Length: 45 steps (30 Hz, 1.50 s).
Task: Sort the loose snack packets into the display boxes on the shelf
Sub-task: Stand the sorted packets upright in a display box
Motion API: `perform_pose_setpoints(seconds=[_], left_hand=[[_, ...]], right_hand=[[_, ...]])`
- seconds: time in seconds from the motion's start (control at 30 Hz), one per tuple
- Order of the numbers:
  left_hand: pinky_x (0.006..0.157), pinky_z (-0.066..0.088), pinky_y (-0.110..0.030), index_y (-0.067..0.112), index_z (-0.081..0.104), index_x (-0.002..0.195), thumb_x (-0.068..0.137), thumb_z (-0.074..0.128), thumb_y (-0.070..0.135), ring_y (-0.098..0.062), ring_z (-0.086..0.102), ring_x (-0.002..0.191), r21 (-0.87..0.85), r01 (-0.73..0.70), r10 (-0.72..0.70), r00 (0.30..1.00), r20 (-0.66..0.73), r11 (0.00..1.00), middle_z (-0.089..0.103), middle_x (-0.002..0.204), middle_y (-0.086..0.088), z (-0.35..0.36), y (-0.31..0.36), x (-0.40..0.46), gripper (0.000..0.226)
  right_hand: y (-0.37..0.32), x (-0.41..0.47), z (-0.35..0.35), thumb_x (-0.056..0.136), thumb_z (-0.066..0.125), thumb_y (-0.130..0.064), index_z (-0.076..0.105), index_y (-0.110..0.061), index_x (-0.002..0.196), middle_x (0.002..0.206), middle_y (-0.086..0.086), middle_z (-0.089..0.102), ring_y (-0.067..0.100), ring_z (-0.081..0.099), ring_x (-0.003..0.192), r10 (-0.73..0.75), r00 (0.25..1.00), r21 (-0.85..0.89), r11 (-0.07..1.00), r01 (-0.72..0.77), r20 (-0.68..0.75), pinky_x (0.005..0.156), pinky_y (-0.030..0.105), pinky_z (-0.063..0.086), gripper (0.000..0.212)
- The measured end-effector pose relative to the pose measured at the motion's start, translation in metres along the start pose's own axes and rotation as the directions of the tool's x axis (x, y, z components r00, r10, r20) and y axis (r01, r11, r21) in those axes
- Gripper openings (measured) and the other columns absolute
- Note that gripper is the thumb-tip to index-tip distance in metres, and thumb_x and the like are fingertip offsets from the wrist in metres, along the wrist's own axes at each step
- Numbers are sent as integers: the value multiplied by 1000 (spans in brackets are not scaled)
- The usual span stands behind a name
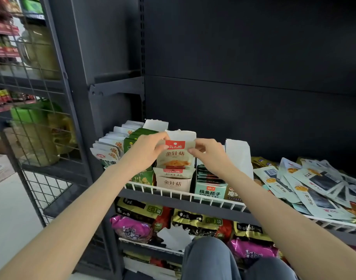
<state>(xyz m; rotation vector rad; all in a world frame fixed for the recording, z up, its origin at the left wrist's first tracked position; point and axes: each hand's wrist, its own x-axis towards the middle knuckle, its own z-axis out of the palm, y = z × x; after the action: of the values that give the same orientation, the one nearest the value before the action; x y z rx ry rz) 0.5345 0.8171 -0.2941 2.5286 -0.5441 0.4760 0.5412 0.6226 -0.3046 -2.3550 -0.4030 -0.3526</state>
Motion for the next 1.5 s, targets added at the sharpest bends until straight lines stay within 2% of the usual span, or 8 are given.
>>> perform_pose_setpoints(seconds=[0.23,0.4,0.6,0.8,1.03,1.17,1.33,1.5], left_hand=[[50,34,-27,21,63,100,97,47,28,-17,43,51,42,51,-60,972,229,998,58,65,-3,8,-5,5,18],[76,53,-34,25,67,94,91,57,32,-9,62,80,-5,43,-40,973,227,999,66,89,7,8,10,2,14],[80,53,-35,28,66,87,88,56,30,-4,60,83,-92,-26,40,987,153,995,64,85,17,25,54,12,11],[84,50,-28,20,61,107,92,51,20,-8,58,90,-254,-133,169,978,123,958,63,100,6,91,136,41,18],[89,44,-39,2,53,118,94,46,16,-27,53,109,-145,-144,190,900,392,979,55,121,-12,194,218,74,28],[96,44,-40,3,49,128,91,52,25,-27,51,117,-71,-178,185,774,605,981,50,132,-13,239,227,87,43],[76,52,-36,10,55,121,75,64,60,-22,60,95,94,-329,187,726,662,940,62,109,-6,262,220,97,69],[55,44,-32,6,65,94,94,50,16,-24,62,71,214,-645,451,697,557,734,63,83,-8,252,232,92,18]], right_hand=[[15,0,1,92,58,-22,61,8,92,94,27,64,36,61,83,57,968,-125,992,-27,244,78,42,48,30],[14,-7,-13,91,54,-10,69,-13,106,107,1,68,14,62,102,38,960,-67,998,-20,279,91,26,47,21],[32,-31,-55,91,51,-7,68,-22,96,87,-7,71,8,66,85,79,991,77,993,-88,107,70,14,45,23],[104,-63,-100,91,52,-10,68,-18,103,97,-3,70,12,64,92,276,940,25,961,-276,-200,75,24,46,21],[200,-93,-139,91,56,-19,37,-11,141,143,13,43,29,41,130,516,847,-267,804,-531,-133,101,34,36,54],[234,-97,-150,92,52,-20,42,-9,139,142,13,45,28,43,130,580,814,-373,752,-544,-18,105,35,37,49],[253,-98,-157,92,53,-18,46,-15,138,140,9,48,25,45,128,540,842,-446,753,-483,0,106,36,38,46],[262,-98,-159,92,52,-18,50,-18,135,137,8,51,25,49,123,532,847,-418,768,-485,-5,99,34,42,43]])
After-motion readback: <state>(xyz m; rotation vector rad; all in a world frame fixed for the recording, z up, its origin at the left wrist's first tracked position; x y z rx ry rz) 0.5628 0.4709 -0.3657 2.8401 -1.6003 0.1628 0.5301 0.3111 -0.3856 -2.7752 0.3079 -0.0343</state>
